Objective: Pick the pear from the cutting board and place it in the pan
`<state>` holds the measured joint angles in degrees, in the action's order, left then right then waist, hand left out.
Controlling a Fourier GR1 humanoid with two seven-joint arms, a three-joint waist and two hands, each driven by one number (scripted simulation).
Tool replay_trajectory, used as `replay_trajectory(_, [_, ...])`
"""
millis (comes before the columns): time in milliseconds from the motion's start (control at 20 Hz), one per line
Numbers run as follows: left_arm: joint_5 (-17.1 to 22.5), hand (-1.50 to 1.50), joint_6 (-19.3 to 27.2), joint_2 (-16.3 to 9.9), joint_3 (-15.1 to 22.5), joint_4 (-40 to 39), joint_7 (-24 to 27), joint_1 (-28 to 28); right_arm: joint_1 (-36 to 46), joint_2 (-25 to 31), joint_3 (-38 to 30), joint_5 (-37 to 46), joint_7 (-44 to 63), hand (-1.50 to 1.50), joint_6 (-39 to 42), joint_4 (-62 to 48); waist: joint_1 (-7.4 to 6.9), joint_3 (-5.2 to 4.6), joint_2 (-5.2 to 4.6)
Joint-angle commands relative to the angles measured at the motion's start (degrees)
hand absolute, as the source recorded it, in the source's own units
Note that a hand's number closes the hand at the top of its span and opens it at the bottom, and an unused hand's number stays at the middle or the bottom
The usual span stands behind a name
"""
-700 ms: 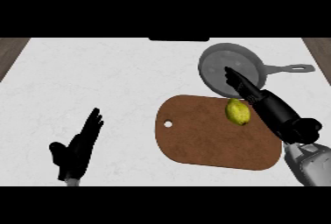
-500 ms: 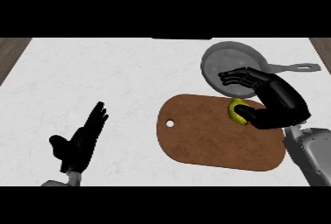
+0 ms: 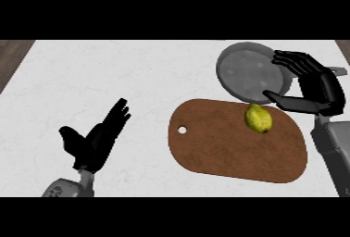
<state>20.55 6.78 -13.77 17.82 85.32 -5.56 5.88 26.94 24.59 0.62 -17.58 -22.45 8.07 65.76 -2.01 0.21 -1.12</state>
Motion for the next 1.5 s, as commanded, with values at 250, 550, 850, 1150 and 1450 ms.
replay_trajectory(250, [0.7, 0.0, -1.6, 0.1, 0.5, 1.0, -2.6, 0.2, 6.3, 12.5, 9.4, 14.9, -4.5, -1.5, 13.8, -10.1, 0.08, -0.28, 0.79])
replay_trajectory(550, [0.5, 0.0, -2.0, -0.7, -0.9, -0.1, -1.9, 0.4, 12.9, 20.2, 20.6, 29.0, 3.3, -1.5, 19.2, -7.5, 0.15, -0.41, 1.05])
replay_trajectory(850, [2.0, 0.0, -1.5, -1.4, -3.0, 1.7, -5.3, 2.1, 18.9, 15.8, 29.9, 34.7, 14.9, -1.5, 28.4, -1.5, 0.73, -0.37, 1.25])
replay_trajectory(1150, [1.0, 0.0, -1.0, -0.9, -2.9, 5.4, -5.6, -1.6, 17.5, 13.4, 30.0, 35.2, 25.0, -1.5, 35.8, 5.2, 1.81, -0.25, 1.41])
replay_trajectory(1450, [1.0, 0.0, -3.9, 0.2, -6.7, 0.2, -5.0, 1.9, 8.9, 9.8, 25.2, 37.5, 32.0, -1.5, 34.6, 13.6, 2.36, -0.23, 1.23])
